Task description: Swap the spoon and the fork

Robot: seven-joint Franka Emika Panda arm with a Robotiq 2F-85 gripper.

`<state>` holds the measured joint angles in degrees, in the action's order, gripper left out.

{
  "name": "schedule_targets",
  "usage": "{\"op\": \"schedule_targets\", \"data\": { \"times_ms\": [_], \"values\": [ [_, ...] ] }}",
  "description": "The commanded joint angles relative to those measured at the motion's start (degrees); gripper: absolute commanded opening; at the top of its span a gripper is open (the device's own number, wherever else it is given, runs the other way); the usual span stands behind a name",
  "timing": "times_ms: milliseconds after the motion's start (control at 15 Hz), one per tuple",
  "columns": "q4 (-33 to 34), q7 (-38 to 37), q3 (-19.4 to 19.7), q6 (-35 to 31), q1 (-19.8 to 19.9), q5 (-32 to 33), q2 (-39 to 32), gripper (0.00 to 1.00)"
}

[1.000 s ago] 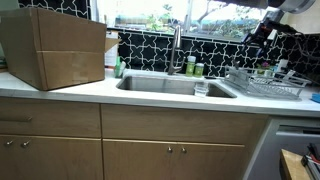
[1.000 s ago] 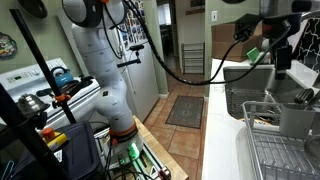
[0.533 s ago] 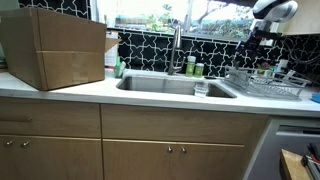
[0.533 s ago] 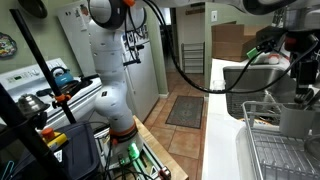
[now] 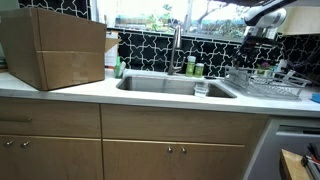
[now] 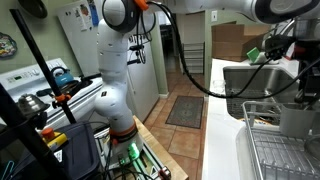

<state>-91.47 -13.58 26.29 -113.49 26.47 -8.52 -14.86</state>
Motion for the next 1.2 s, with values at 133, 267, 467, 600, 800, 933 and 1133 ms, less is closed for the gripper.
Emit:
{"op": "schedule_targets", "data": {
  "times_ms": [133,267,467,600,800,933,1133],
  "values": [
    [2.88,-1.12,-1.25,1.03,1.37,-1.61,-2.33,0.16],
    [3.2,-1.46,-1.42,1.17,1.38,-1.66,-2.42,0.02],
    [2.63,-2.31,-1.31,0.56,0.99,-0.78,-1.44,0.01],
    [1.88,-3.27,-1.08,0.03,0.52,0.17,-0.21,0.03],
    [1.08,-4.27,-0.89,0.42,-0.04,1.37,2.34,0.03],
    [0.61,-5.0,-0.83,0.8,-0.4,2.25,4.36,0.03],
    [0.38,-5.77,-0.78,0.16,-0.64,3.02,6.91,0.03]
  ]
}}
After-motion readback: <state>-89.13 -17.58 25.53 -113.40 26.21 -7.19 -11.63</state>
